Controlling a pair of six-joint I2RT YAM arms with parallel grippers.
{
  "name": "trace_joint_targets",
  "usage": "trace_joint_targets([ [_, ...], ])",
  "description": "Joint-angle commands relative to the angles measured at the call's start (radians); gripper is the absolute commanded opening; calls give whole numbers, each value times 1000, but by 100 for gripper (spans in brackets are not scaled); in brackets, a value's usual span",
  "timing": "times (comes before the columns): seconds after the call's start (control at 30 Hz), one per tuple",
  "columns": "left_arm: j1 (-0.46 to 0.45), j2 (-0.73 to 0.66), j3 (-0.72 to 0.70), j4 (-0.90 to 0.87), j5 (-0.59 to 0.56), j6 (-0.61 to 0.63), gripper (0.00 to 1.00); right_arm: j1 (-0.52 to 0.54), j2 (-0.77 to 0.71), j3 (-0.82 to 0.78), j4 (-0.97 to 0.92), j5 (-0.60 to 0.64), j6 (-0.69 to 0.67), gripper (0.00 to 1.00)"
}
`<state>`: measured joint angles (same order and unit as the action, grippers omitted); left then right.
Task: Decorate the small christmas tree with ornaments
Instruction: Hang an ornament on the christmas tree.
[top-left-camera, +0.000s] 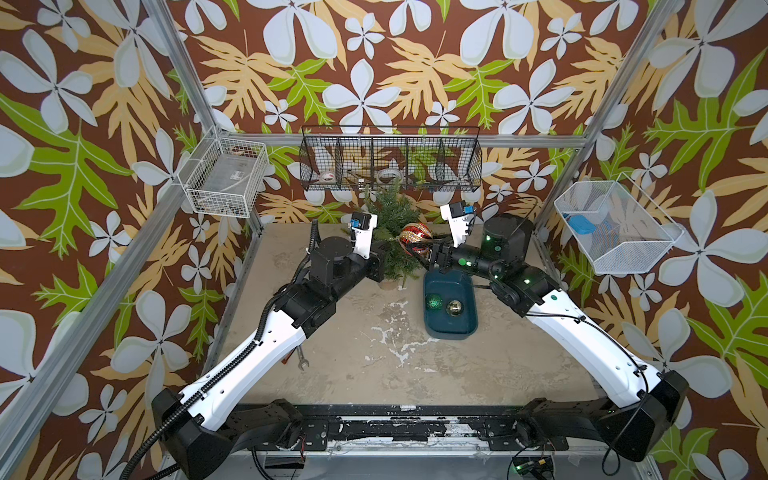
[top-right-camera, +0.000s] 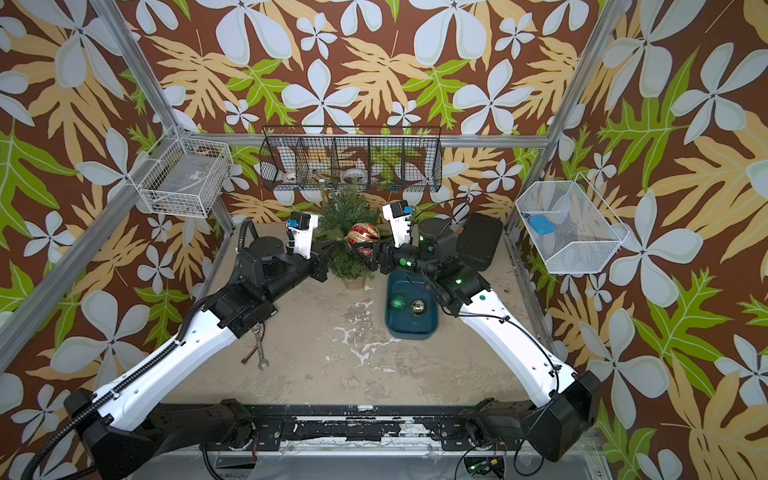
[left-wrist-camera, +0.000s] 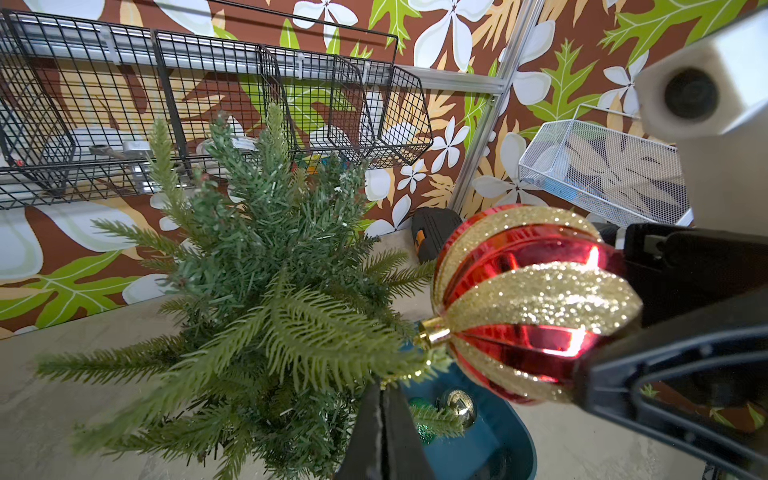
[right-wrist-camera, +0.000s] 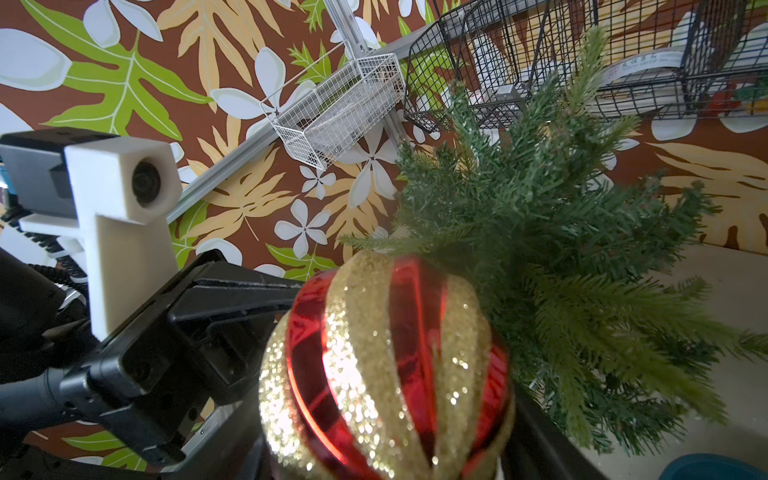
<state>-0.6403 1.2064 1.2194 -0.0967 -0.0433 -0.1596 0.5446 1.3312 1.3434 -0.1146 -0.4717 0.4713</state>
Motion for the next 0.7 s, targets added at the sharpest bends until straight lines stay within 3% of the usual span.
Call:
trace_joint_targets([
  [0.0,2,-4,6,16,6,11,0,1,-2,6,42,1,3,74],
  [0.67,3,-6,2,16,40,6,0,0,-12,-20,57,-16,20,74],
])
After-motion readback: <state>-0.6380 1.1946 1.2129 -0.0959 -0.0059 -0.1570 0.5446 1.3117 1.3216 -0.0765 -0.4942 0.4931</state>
